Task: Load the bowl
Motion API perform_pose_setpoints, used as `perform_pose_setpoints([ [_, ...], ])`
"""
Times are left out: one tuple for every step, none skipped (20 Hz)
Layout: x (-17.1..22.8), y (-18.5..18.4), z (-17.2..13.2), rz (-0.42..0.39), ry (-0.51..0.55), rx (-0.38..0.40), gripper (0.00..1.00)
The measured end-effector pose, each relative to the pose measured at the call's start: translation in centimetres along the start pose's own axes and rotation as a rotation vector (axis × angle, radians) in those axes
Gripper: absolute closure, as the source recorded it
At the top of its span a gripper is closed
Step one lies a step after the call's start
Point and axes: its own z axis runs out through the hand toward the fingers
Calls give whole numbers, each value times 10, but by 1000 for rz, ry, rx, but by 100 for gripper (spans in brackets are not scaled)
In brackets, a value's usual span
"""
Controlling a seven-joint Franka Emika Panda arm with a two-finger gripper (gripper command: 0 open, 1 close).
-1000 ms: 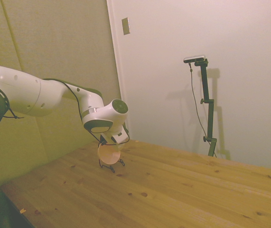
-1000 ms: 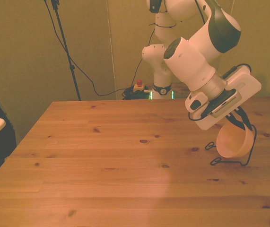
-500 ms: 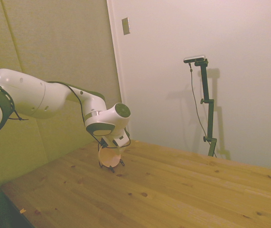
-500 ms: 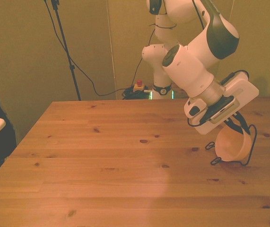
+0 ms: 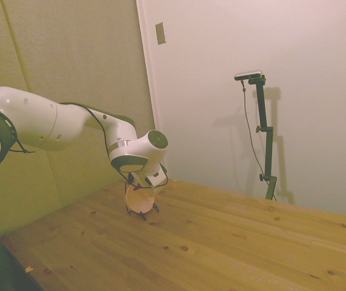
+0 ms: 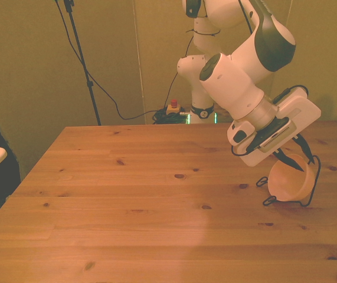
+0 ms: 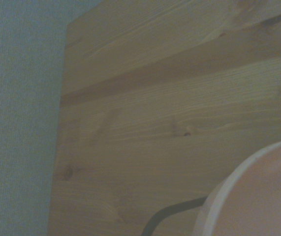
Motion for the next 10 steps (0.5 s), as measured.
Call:
perform_pose_setpoints([
  [0, 0, -5, 0, 3, 4, 0],
  [0, -1, -11, 0, 6, 8, 0],
  [-1, -2, -17, -1, 6, 12, 0],
  [-2, -2, -24, -1, 12, 17, 0],
  [-4, -3, -32, -2, 21, 21, 0],
  [-7, -2, -40, -1, 33, 21, 0],
  [-10, 0, -49, 3, 50, 15, 0],
  [-14, 3, -58, 11, 79, 4, 0],
  [-18, 8, -67, 17, 111, -9, 0],
  [-24, 13, -75, 25, 145, -24, 0],
])
